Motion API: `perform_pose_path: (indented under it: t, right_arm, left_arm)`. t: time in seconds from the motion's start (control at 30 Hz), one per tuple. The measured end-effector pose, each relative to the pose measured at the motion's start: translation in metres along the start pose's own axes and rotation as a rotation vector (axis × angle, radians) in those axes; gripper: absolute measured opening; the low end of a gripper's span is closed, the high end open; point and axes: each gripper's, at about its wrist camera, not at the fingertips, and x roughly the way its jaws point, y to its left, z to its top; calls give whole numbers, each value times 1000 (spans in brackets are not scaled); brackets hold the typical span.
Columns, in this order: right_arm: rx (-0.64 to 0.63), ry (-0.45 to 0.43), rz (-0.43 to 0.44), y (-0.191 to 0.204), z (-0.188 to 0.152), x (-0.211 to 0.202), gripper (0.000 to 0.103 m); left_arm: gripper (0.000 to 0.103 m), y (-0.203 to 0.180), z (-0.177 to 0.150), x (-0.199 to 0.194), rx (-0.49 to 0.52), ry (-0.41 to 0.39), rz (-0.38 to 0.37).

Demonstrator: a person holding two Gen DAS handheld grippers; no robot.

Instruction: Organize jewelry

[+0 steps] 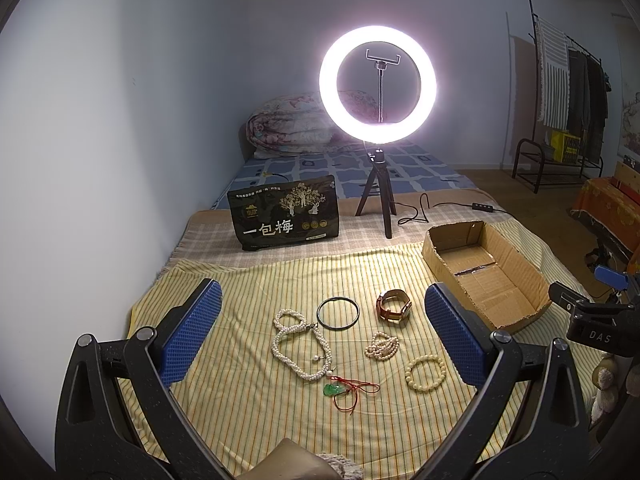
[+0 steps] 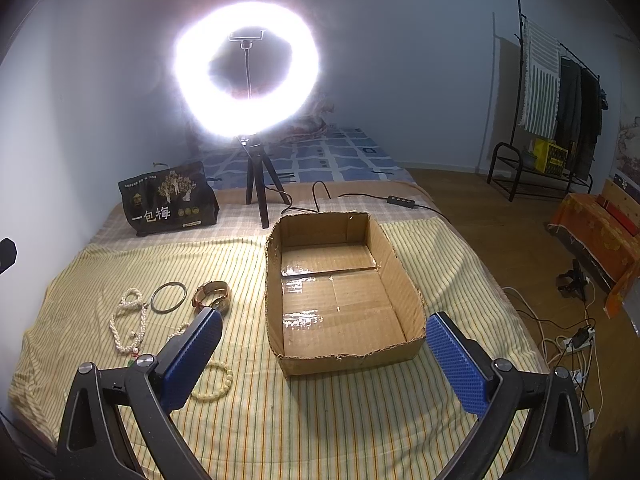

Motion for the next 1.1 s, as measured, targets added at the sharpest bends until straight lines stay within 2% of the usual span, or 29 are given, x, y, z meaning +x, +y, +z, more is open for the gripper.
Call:
perform_pose_path:
  t: [0.67,1.1]
  right_arm:
    - [-5,10,3,-1,-5,1,103]
    - [-21,25,8,4,-3,2,103]
  left_arm:
    - [103,1,1,0,1,1,1]
    - [103,15,-1,7,-6,20,6]
